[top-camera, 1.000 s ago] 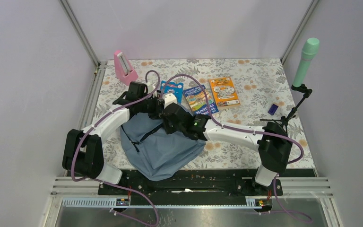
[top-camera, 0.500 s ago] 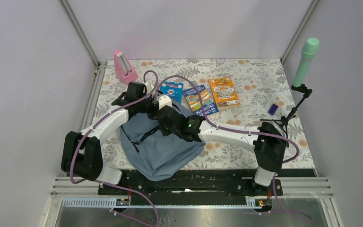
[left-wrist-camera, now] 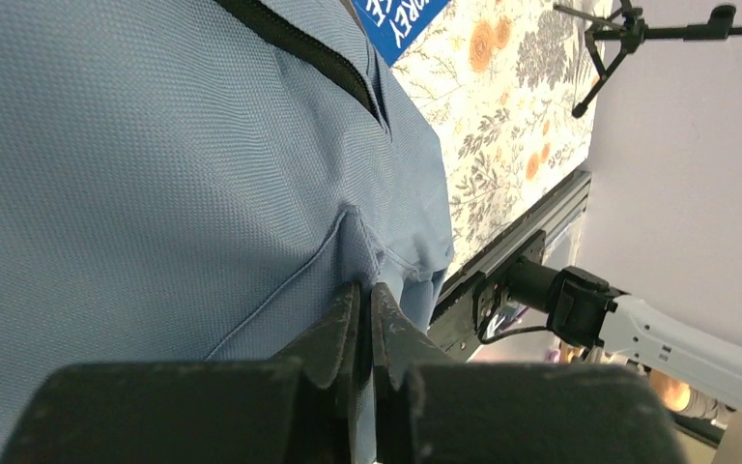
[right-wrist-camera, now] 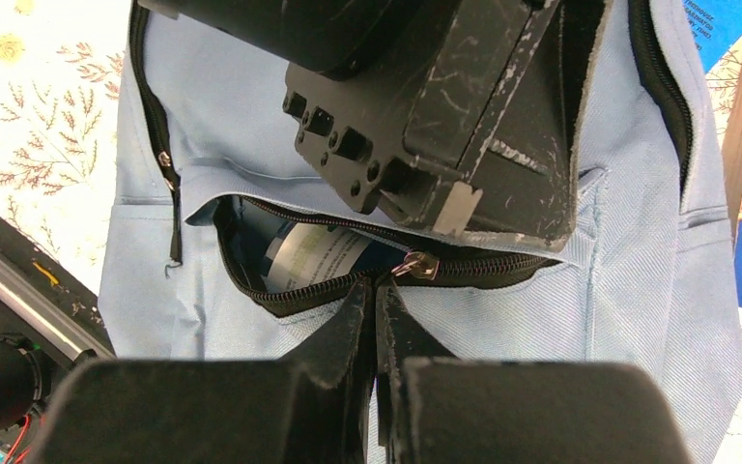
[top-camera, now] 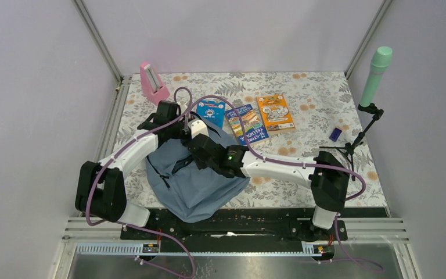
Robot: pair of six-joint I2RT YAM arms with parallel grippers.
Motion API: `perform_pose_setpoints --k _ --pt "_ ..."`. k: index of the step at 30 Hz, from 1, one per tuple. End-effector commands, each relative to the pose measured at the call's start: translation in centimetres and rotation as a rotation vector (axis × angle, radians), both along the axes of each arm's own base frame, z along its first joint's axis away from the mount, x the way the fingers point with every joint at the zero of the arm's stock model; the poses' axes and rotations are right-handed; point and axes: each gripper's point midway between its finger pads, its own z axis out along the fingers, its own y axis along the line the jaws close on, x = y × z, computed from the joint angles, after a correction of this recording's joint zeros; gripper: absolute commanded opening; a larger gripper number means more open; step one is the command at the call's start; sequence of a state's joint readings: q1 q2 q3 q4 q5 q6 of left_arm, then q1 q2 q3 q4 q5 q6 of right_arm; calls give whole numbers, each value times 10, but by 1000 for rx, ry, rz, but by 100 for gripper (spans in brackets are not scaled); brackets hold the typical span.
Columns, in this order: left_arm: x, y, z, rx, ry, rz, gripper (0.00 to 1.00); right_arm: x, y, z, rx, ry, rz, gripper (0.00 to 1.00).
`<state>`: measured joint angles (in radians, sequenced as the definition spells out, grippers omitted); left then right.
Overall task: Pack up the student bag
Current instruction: Zip the student bag at the center of the board.
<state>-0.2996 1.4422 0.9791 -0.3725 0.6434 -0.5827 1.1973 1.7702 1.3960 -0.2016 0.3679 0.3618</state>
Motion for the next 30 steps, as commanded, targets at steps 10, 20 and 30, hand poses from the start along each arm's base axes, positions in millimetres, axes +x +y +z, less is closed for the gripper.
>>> perform_pose_setpoints --k 10,20,30 --pt "119 20 56 -19 -361 354 0 -121 109 121 485 84 434 0" --pt "116 40 58 42 -372 344 0 -115 84 125 462 39 406 0" --pt "78 58 72 151 -420 257 75 -95 52 96 417 69 345 0"
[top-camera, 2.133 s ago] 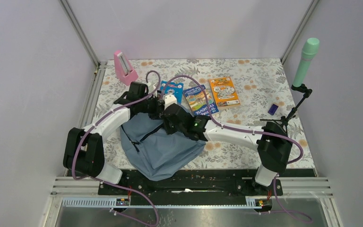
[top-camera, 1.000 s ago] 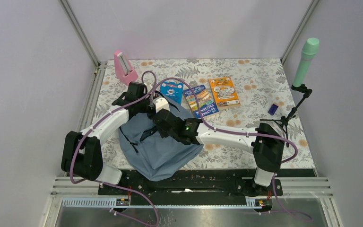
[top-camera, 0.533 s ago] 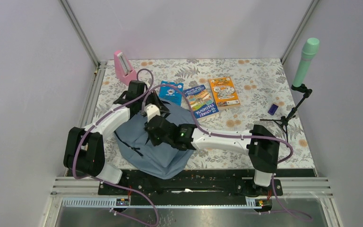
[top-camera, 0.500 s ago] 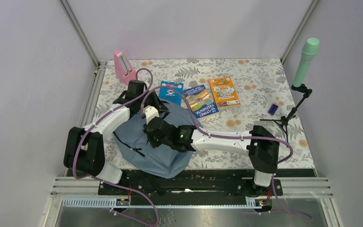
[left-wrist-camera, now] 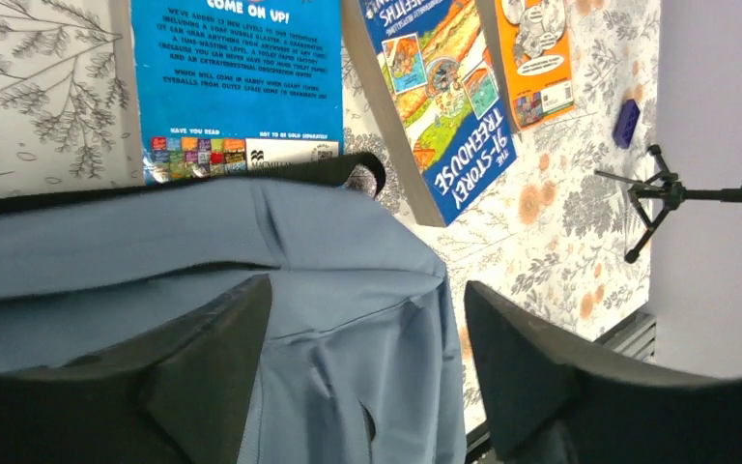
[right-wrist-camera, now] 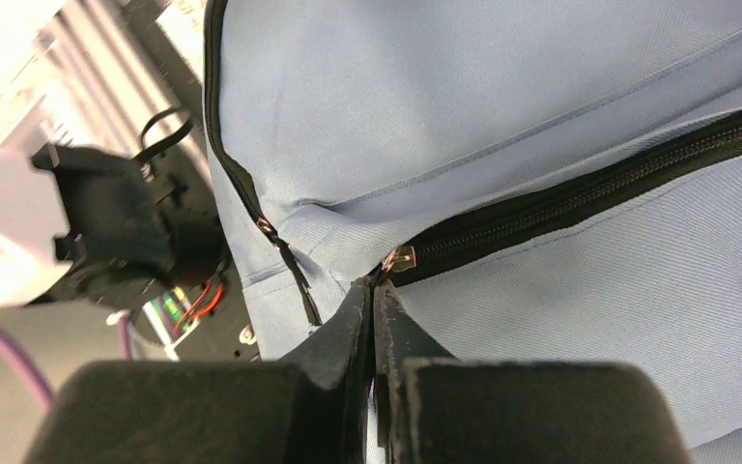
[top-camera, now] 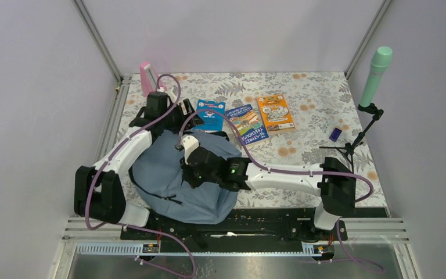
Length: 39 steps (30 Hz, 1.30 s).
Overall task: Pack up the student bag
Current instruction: Zip the student bag at the center of the board.
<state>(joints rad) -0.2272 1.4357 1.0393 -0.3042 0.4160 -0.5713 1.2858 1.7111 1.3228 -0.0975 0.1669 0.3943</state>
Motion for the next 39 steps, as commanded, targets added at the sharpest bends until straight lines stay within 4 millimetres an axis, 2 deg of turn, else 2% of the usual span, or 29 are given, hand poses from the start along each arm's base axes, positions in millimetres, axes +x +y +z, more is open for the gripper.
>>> perform_pose_setpoints --k 1,7,11,14,15,22,28,36,38,39 --pt "7 18 54 67 -234 19 79 -20 16 81 282 -10 93 0" --pt "-38 40 29 148 -169 45 90 -13 8 70 268 7 86 0" --pt "-70 46 14 147 -95 59 92 -11 7 66 263 13 81 0" --pt "-91 53 2 170 -38 75 91 -11 8 65 262 19 78 0" --pt "-97 56 0 177 -30 80 88 -11 8 64 262 21 78 0" --pt "-124 59 -22 178 63 76 85 -11 8 63 270 31 77 0" --pt "-132 38 -36 92 122 0 60 -10 7 62 264 16 82 0" --pt "-131 11 -32 -45 130 -55 16 -8 4 59 193 -46 125 0" --pt "-129 10 -31 -59 114 -39 1 -9 2 57 174 -60 146 0" --pt "-126 11 -29 -65 96 -22 0 -10 1 55 163 -66 161 0"
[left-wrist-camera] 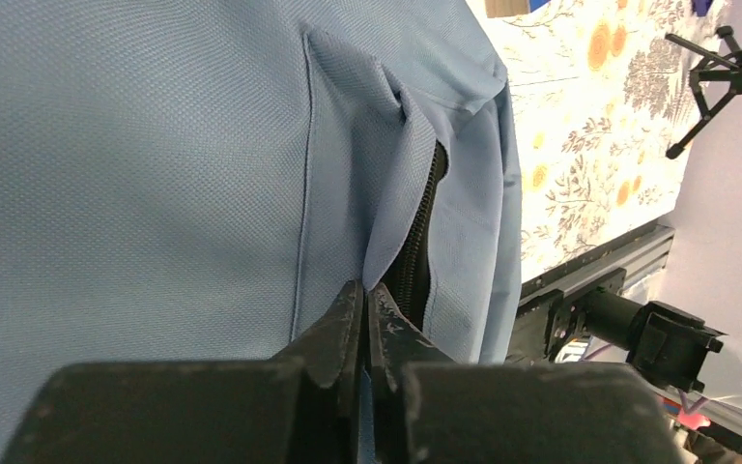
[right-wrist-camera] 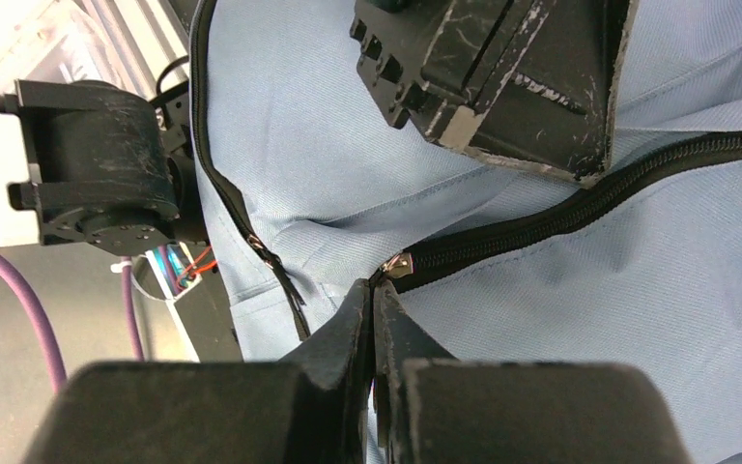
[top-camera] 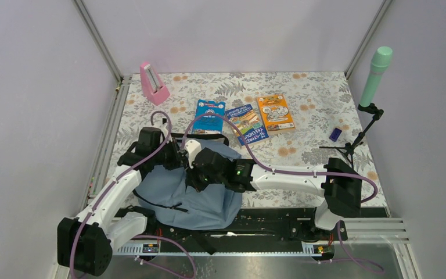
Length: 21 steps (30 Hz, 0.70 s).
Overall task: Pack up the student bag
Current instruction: Zip the student bag at the center of the board.
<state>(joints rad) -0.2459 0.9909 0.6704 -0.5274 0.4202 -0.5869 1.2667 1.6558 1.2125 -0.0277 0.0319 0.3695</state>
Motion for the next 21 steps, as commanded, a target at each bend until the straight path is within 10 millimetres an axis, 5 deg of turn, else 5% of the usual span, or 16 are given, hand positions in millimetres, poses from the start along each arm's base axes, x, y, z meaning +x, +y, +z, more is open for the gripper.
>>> perform_pose_setpoints --k 1,9,21 --pt "11 -14 16 -99 -79 14 0 6 11 62 131 -113 60 0" --pt "48 -14 60 -204 -250 163 0 -21 6 22 36 -67 161 0" --pt "68 -5 56 -155 -279 179 0 -49 1 -13 -1 -48 250 0"
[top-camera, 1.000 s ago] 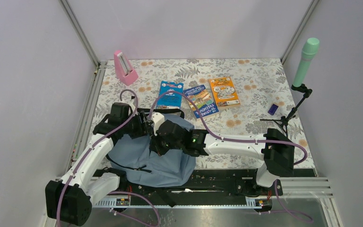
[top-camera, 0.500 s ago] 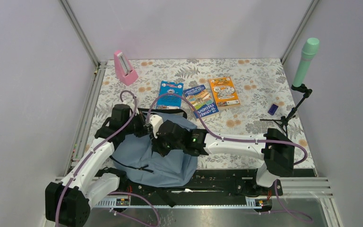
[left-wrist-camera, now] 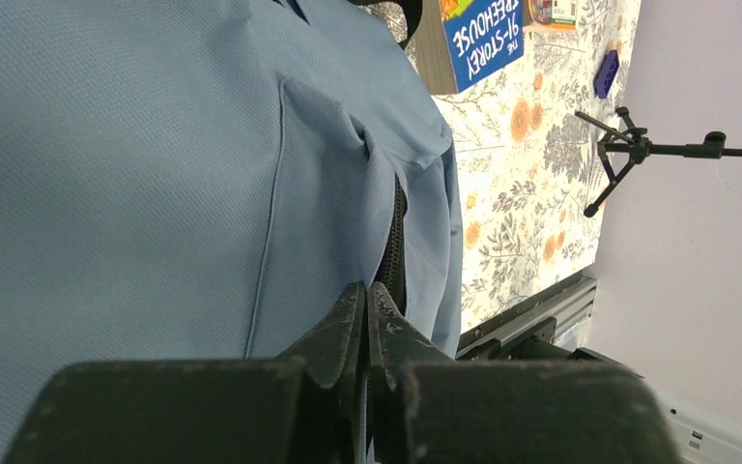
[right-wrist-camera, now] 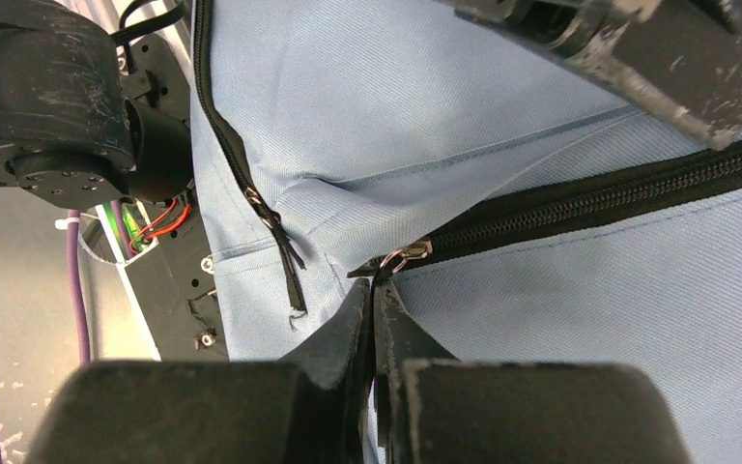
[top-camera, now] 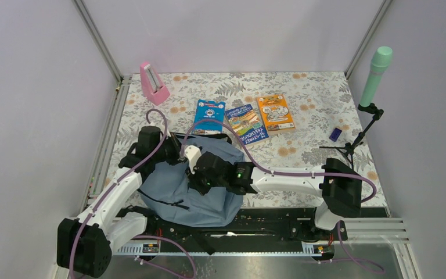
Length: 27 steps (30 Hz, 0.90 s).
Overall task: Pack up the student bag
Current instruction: Zip the student bag at the center of the board.
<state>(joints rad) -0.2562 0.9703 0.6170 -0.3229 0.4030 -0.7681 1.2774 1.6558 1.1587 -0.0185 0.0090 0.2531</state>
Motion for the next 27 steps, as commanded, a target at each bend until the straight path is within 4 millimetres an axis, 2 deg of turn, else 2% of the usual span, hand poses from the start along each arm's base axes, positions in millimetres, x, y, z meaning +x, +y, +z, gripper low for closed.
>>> perform_pose_setpoints --k 1,5,8,13,15,16,19,21,23,27 --pt "45 8 39 -17 -207 77 0 -47 11 6 55 22 176 0" --pt "51 9 39 -22 -215 79 0 -66 13 -7 25 15 238 0" --pt "53 10 42 -16 -223 71 0 -73 13 -5 41 35 233 0" --pt "51 19 50 48 -261 42 0 -61 1 -2 36 7 156 0" --pt "42 16 49 80 -257 -31 0 -54 -7 3 39 -21 112 0" --pt "37 16 46 95 -241 -62 9 -51 -11 4 44 -33 94 0" --pt "20 19 33 139 -179 -92 56 -44 -20 3 51 -60 63 0" --pt "6 22 24 167 -143 -96 75 -41 -22 2 50 -65 49 0" --pt "-8 23 16 187 -110 -95 83 -40 -24 1 49 -66 43 0" --pt "-35 9 7 133 -58 -124 88 -38 -23 0 55 -59 31 0"
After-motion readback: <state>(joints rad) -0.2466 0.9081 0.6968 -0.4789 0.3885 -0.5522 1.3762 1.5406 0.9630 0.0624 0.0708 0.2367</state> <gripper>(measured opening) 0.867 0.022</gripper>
